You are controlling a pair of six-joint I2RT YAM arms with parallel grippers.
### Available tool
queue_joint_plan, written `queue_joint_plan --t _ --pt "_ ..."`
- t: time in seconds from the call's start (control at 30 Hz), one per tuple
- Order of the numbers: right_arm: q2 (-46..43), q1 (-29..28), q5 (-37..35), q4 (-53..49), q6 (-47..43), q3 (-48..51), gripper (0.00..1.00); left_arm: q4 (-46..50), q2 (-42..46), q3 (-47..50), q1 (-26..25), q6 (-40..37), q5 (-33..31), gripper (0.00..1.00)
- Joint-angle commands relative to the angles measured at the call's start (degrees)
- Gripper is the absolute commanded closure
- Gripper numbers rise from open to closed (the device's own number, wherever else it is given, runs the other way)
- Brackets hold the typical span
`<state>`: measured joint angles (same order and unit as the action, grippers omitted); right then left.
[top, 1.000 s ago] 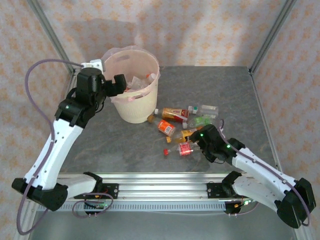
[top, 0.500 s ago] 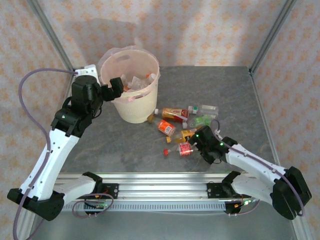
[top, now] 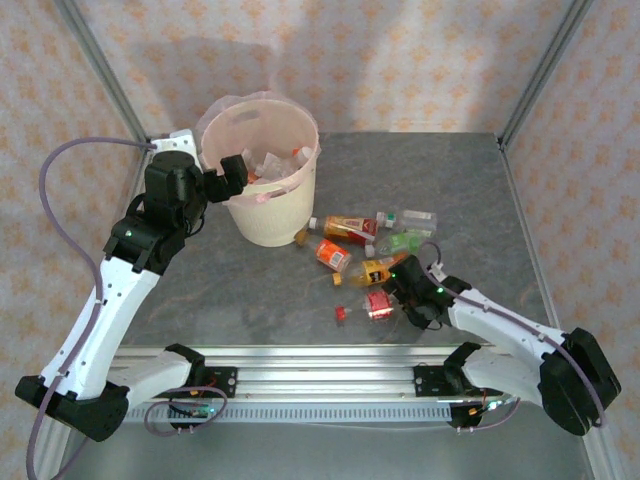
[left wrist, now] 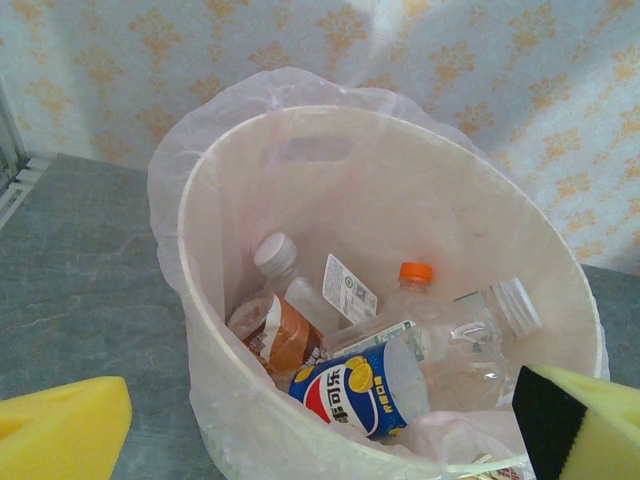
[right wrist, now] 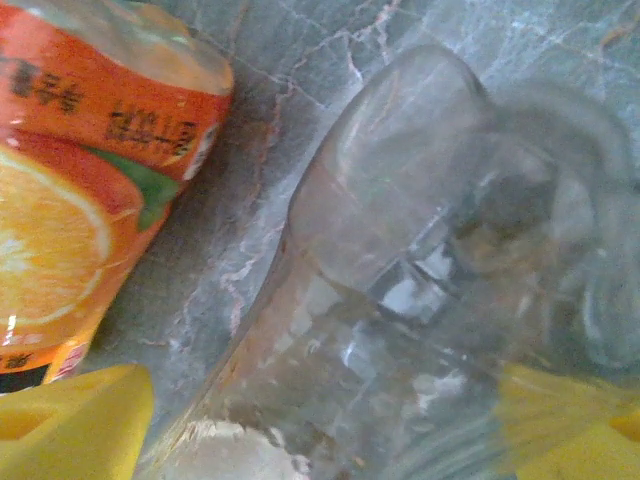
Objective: Put the plastic bottles in the bin
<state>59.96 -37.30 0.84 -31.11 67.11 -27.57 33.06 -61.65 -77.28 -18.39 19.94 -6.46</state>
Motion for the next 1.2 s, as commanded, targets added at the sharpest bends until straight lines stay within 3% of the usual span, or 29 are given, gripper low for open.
queue_joint_plan --t 0.0,0.17,0.37,0.47,0.67,0.93,1.17 --pt "0.82 0.45 -2.51 1.8 0.51 1.24 0.13 -1.42 0.83 0.46 -0.09 0.8 -0.73 0.0" --pt "3.23 1.66 -1.63 4.72 -0.04 2.2 0.17 -1.16 1.0 0.29 -0.09 0.8 -0.98 0.0" --pt "4.09 3.15 0.64 6.84 -0.63 2.47 0.33 -0.54 0.84 -0.54 -0.12 0.62 -0.56 0.0" --pt "1.73 3.37 -0.08 3.99 -1.61 0.83 0.41 -0.1 0.86 -1.1 -0.08 0.62 -0.35 0.0" --pt "-8.44 3.71 -3.23 -2.88 -5.64 -2.68 0.42 0.08 1.26 -1.82 -0.07 1.25 1.94 0.0" --pt "-20.08 3.99 -3.3 -4.49 -19.76 -11.01 0.45 -1.48 1.0 -2.99 -0.15 3.82 11.22 0.0" --pt "-18.88 3.96 -1.01 5.46 -32.53 -18.22 0.44 -2.81 -2.04 -4.2 -1.31 6.6 22.51 0.0"
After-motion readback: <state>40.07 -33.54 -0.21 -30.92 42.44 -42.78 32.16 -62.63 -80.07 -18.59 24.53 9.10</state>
